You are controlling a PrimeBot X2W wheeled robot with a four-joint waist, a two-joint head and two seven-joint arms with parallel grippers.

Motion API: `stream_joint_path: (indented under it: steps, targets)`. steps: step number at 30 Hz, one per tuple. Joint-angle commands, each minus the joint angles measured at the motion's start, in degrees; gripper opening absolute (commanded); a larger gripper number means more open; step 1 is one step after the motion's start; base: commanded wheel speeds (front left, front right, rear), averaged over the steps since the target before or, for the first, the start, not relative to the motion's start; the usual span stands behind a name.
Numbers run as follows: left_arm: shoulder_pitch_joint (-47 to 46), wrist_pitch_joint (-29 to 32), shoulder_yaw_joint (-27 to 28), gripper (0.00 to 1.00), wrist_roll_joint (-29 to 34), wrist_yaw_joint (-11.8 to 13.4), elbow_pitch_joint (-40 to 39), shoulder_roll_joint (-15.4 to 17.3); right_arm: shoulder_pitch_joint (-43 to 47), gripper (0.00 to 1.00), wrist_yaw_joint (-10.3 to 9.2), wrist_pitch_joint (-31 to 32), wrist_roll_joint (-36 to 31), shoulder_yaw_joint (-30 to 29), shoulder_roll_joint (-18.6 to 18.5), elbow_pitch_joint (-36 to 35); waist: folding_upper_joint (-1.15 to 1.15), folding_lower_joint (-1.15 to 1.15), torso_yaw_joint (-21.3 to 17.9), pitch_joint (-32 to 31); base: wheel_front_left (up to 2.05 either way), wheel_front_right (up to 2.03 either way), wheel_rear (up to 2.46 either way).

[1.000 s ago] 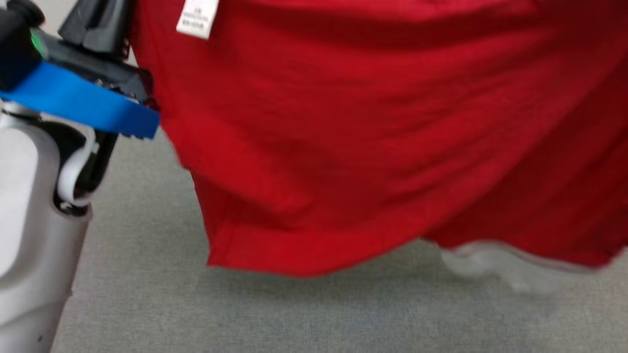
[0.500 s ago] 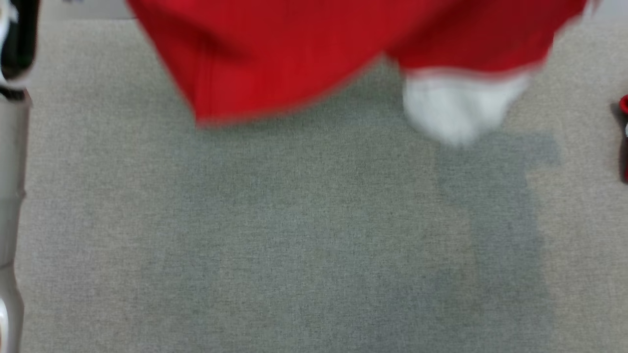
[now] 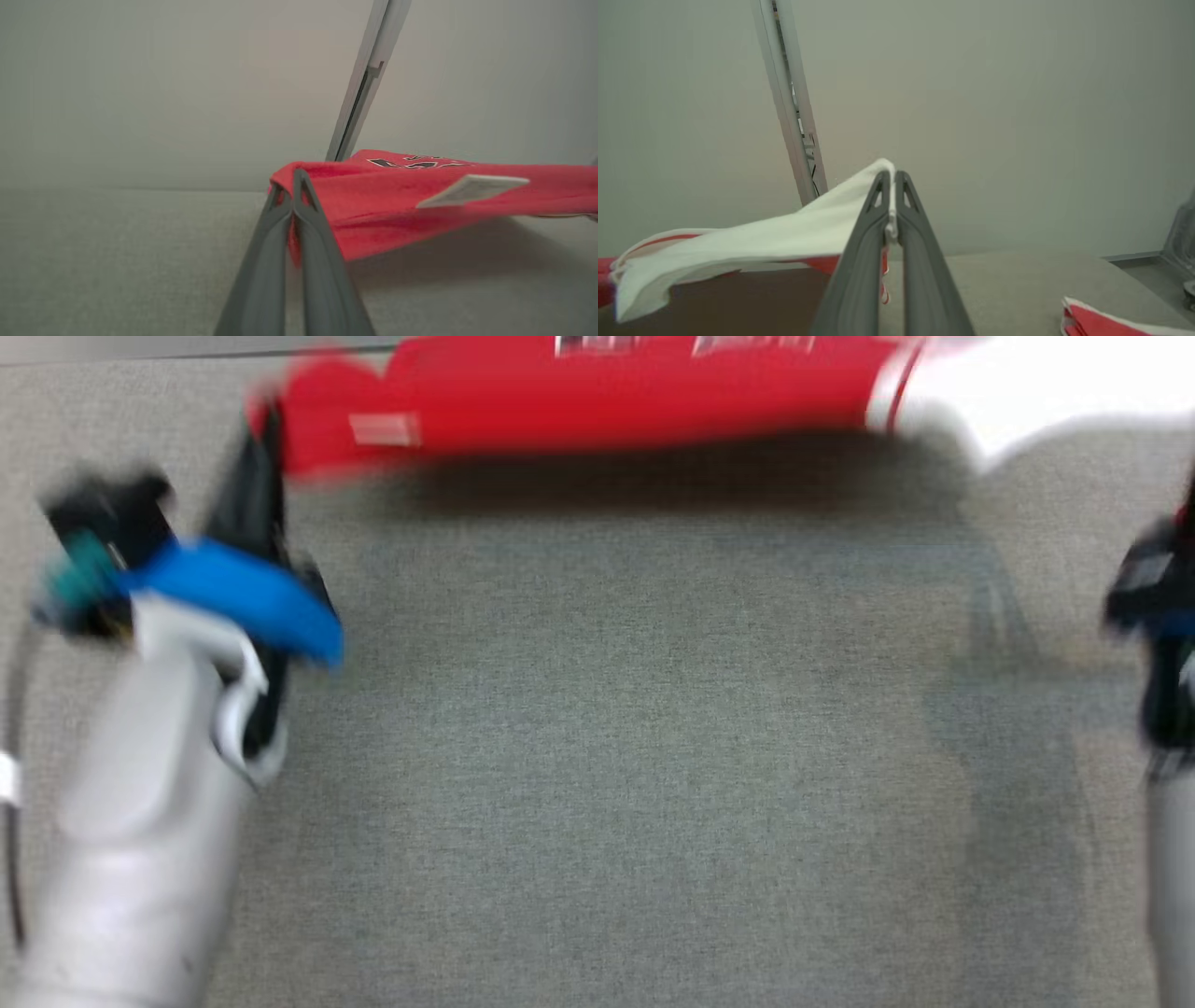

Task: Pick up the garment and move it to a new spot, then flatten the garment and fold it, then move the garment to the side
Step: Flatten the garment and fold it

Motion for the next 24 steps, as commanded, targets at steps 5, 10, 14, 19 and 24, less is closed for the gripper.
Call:
stream_joint_path:
  steps: [5,10,14,19,24]
  targets:
    - [12.95,-2.19,-0.62,0.0,-3.36,-0.33,7.46,-3.75,17.9,0.0,-0.04,-0.51,3.02,-2.15,4.72,-0.49,0.0,-0.01,-1.05,-1.65,0.0,0.0,0.0]
    - [21.57,-2.34,1.21,0.0,-3.78,-0.35,8.24,-6.03,28.02,0.0,-0.04,-0.5,4.34,-3.47,7.95,-1.72,0.0,-0.01,-1.56,-4.02,0.0,0.0,0.0]
    - [27.02,-2.24,4.22,0.0,-1.46,-0.36,7.01,-7.45,33.57,0.0,-0.05,-0.5,4.39,-3.23,9.2,-1.22,0.0,-0.01,-1.66,-6.73,0.0,0.0,0.0]
    - [34.56,-2.26,8.4,0.0,1.41,-0.31,4.21,-9.76,39.2,0.0,-0.05,-0.5,4.45,-4.13,10.02,-0.2,0.0,-0.01,-1.44,-10.51,0.0,0.0,0.0]
    - [41.61,-2.25,10.5,0.0,4.29,-0.29,1.92,-11.27,44.51,0.0,-0.05,-0.5,4.0,-3.93,10.29,0.4,0.0,-0.01,-0.45,-13.84,0.0,0.0,0.0]
